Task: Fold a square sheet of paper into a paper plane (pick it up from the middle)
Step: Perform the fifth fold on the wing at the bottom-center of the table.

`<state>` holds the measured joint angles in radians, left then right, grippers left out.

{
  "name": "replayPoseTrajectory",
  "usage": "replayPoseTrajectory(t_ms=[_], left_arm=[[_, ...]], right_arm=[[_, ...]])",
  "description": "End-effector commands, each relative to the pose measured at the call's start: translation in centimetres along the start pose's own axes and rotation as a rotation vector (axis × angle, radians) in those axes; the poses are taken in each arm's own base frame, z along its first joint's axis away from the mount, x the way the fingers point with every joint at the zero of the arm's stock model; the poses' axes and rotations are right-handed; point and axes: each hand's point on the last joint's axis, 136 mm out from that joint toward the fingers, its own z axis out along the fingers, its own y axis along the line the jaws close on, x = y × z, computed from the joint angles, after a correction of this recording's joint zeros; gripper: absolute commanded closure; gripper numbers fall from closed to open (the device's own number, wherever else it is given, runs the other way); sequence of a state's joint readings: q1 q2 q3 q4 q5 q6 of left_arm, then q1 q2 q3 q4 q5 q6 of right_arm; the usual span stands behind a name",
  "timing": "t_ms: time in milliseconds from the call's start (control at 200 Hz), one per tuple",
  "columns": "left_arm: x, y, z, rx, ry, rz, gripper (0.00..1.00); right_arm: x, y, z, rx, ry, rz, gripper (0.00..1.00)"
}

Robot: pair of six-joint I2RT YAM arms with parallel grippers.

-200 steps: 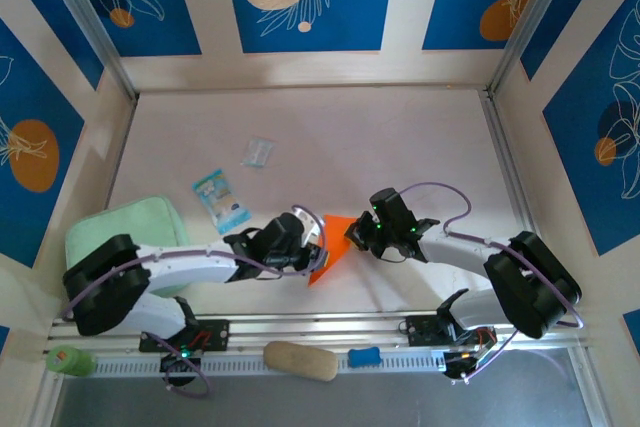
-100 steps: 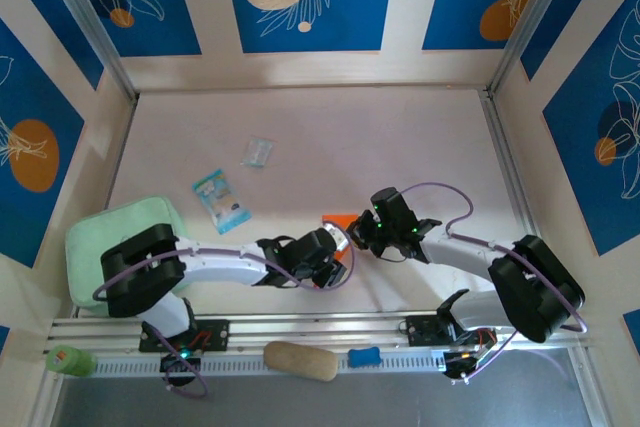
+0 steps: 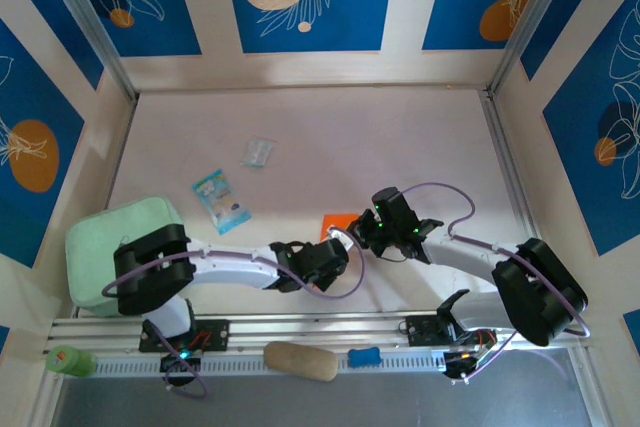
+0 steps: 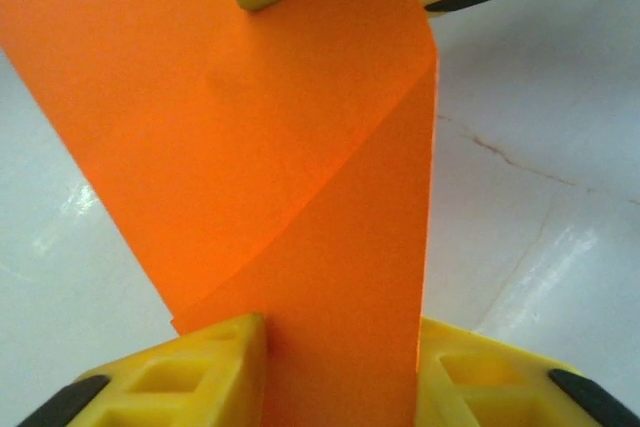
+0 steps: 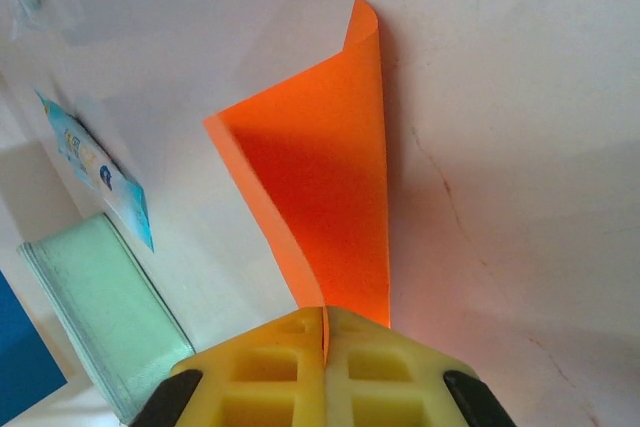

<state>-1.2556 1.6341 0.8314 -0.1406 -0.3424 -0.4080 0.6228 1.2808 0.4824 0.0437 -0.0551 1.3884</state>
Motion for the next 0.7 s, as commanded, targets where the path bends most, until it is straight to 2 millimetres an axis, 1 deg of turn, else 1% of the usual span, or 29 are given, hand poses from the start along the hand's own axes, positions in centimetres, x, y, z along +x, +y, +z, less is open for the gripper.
replayPoseTrajectory(t_ms=[0,155,395,520,595,695], left_arm=[[0.0,0.5,-0.1,-0.057,0.007,0.042,0.68],[0.0,0.5,-0.1,-0.057,0.003,0.04,0.75],[0.0,0.7,-0.1,-0.068,0.007,0.037,0.82],[0.1,0.8,0.0,-0.072,0.008,0.035,0.87],[0.1,0.9,0.0,-0.082,0.01,0.029,0.89],[0.3,1.4,0.1,-0.098,0.014,0.012,0.89]], right_arm=[[0.2,0.6,-0.5,-0.003,-0.003,0.003,1.0],[0.2,0.5,-0.5,0.002,-0.004,0.003,1.0],[0.2,0.4,-0.5,0.003,-0.003,0.004,1.0],[0.2,0.3,-0.6,0.01,-0.002,-0.007,1.0],[0.1,0.0,-0.9,0.03,-0.01,-0.027,0.95],[-0.3,-0.1,-1.9,0.047,-0.023,-0.077,0.88]])
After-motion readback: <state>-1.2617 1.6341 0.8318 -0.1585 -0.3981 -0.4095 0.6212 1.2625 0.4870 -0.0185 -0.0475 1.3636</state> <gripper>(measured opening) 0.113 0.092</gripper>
